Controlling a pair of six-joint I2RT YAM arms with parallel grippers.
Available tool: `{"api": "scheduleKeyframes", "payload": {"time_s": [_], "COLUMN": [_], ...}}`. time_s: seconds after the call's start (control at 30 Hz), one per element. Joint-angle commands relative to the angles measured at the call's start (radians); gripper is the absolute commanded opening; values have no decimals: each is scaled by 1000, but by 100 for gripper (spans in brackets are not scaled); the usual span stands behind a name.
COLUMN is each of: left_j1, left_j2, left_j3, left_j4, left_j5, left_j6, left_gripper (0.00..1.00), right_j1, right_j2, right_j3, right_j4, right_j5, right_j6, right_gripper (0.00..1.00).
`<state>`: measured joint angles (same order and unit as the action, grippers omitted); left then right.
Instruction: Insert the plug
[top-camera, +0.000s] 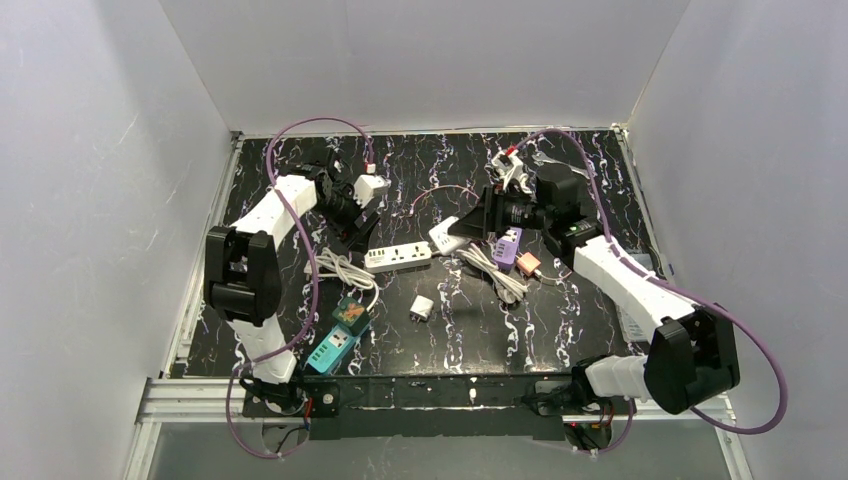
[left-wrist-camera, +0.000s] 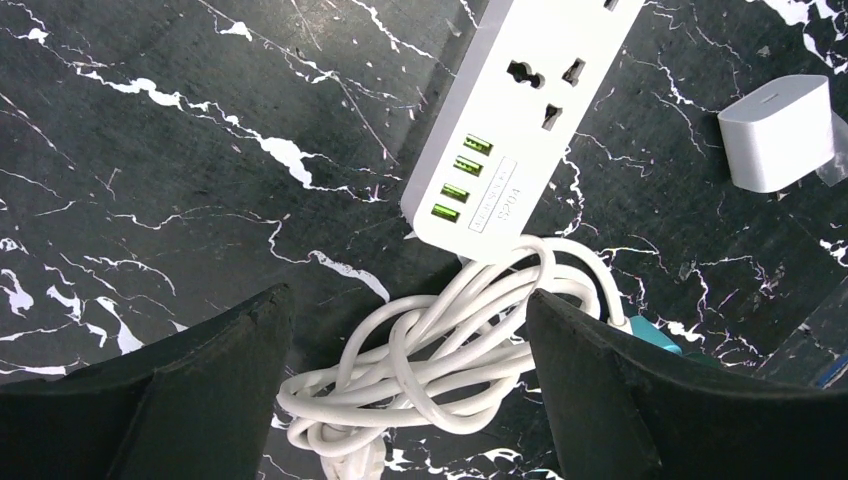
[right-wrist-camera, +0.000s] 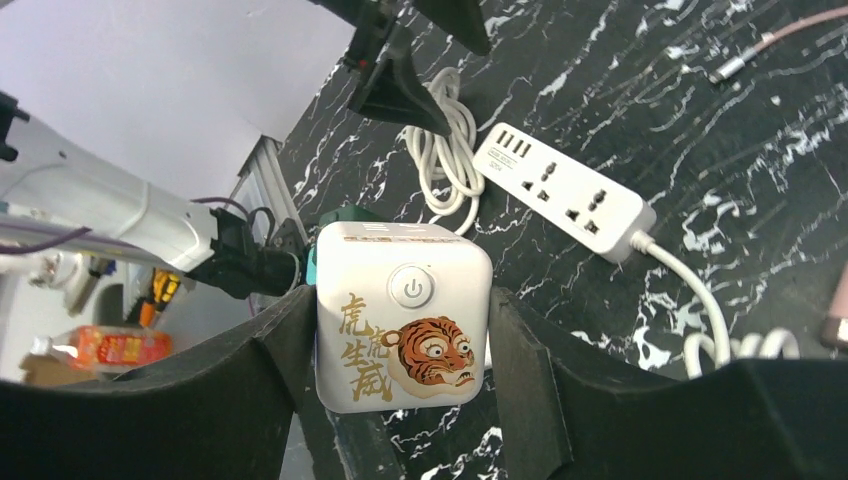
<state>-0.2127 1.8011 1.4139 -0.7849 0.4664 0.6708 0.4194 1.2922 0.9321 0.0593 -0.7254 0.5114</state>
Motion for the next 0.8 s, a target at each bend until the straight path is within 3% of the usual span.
{"api": "scheduleKeyframes", "payload": {"time_s": [0.0,0.17,0.3,0.47,0.6,0.67,0.77], "left_j1": [11,12,14,34,47,47,49], "left_j2": [-12,5,17,35,39,34,32], "left_j3": [-10,-9,-15,12,27,19,9], "left_j4": [-15,9,20,3,-2,-1,6], "left_j5": [14,22,18,7,18,15,-2], "left_j6": [22,5,11,25,-3,7,12], "left_gripper": [83,83,82,82,84,97,98], "right_j1": [52,98,224,362,418,432,446], "right_j2": [-23,38,142,298,394,437,524], "right_j3": [9,113,300,502,604,641,722], "right_j4": [97,-93,-364,-587,-662,-681,-730], "right_j5": [6,157,495,898,1052,1086,1134], "right_j6": [-93,-191,-274,-226,-164,-156,-146], "right_gripper": [2,1,1,1,1,1,1]}}
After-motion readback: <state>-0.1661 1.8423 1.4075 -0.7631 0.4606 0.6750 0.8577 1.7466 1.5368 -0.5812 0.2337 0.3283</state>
